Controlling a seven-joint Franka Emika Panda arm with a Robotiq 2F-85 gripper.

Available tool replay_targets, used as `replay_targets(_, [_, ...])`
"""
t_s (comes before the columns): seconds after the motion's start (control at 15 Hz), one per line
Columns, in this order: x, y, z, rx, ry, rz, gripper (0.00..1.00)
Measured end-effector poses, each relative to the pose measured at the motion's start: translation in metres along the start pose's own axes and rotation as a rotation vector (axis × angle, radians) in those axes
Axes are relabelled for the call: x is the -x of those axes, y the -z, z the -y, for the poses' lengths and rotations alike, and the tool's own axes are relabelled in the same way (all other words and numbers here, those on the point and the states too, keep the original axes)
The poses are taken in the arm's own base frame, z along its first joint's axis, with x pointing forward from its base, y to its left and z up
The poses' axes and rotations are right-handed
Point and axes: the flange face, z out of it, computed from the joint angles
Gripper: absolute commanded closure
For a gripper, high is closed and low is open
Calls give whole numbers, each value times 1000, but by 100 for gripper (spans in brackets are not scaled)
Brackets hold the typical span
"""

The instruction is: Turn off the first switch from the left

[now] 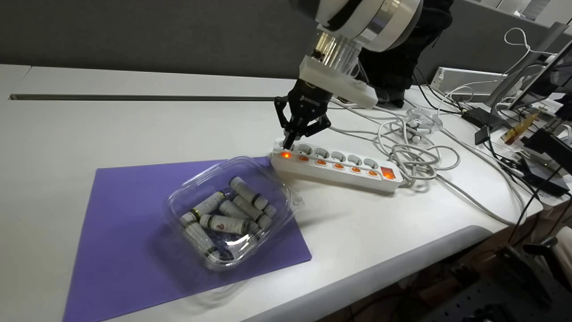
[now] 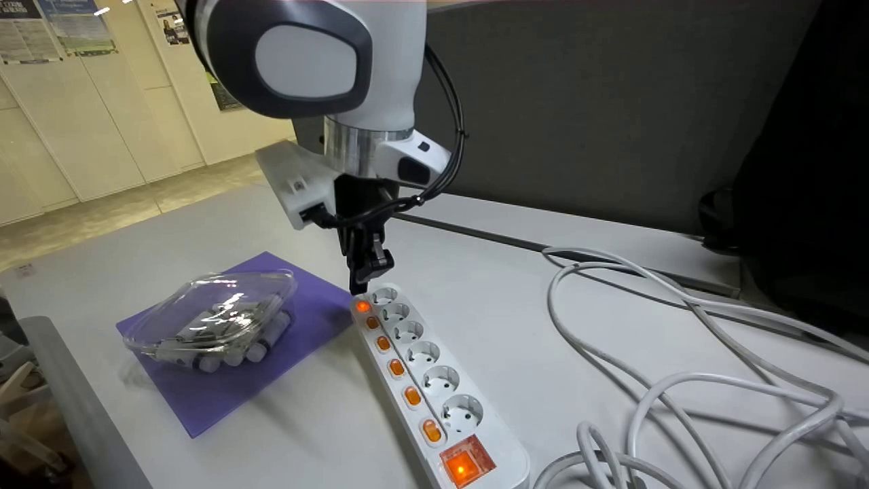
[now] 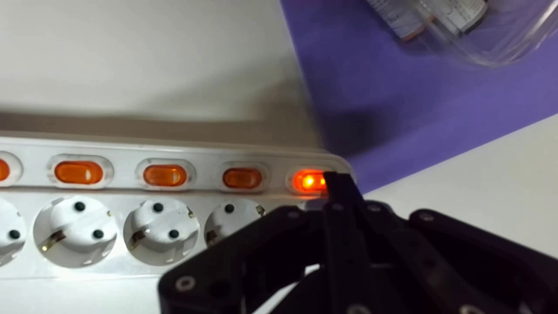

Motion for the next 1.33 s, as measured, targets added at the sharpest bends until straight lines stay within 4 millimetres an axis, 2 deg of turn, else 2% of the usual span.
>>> replay_targets(0.47, [2,-18,-2,7,10,20,100])
replay_targets(1.33, [0,-17,-3,5,8,3,100])
